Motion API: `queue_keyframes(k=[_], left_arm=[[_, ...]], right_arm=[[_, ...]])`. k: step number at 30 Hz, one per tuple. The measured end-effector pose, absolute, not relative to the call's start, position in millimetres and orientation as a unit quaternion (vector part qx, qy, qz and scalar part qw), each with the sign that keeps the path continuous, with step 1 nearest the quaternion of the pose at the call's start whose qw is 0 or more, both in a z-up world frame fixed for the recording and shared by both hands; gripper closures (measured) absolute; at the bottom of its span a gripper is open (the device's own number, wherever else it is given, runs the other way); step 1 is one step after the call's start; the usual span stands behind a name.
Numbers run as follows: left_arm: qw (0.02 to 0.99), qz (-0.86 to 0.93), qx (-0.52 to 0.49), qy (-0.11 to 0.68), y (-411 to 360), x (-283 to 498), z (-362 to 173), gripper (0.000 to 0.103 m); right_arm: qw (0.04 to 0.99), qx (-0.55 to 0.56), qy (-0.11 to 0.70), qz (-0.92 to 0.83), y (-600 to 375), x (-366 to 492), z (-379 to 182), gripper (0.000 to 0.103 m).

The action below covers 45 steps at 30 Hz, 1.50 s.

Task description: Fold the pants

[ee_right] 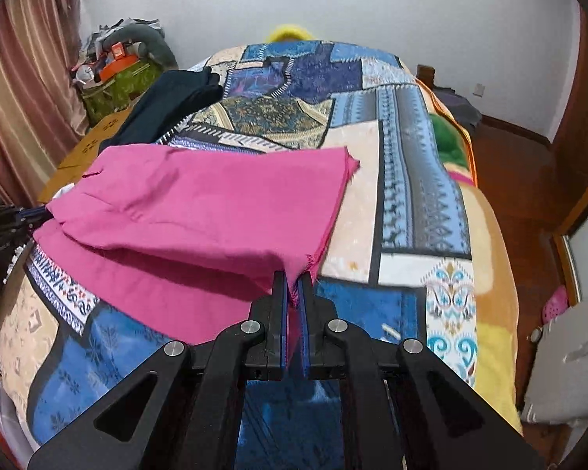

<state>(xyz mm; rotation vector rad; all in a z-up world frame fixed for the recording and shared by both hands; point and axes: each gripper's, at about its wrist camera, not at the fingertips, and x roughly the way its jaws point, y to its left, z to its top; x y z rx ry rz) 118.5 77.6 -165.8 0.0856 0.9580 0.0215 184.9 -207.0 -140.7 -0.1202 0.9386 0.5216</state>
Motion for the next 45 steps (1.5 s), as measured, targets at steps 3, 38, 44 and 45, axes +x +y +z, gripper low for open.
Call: queue_keyframes(k=[3, 38, 44, 45], left_arm=[[0.887, 0.011, 0.041, 0.460, 79, 116, -161, 0.092], [0.874, -0.075, 0.141, 0.459, -15, 152, -168, 0.010], [0.877, -0.068, 0.170, 0.445, -21, 157, -168, 0.054], [0.879, -0.058, 0.176, 0.440, -21, 158, -167, 0.072]], right_arm=[[0.853, -0.058, 0.457, 0.246, -211, 179, -140, 0.093], [0.802, -0.163, 0.436, 0.374, -100, 175, -146, 0.096], [0.819, -0.139, 0.411, 0.375, -108, 173, -128, 0.098], [0.821, -0.137, 0.408, 0.375, -109, 173, -125, 0.098]])
